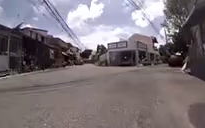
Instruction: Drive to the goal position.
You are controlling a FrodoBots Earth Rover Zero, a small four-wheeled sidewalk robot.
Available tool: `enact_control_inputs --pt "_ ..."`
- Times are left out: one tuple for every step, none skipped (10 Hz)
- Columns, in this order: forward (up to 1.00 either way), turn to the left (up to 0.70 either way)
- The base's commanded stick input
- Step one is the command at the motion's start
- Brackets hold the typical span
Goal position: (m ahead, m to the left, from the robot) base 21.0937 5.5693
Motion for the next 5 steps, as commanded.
enact_control_inputs --pt "0.70 0.00" --pt "0.70 0.00" --pt "0.70 0.00" --pt "0.70 0.00" --pt "0.70 0.00"
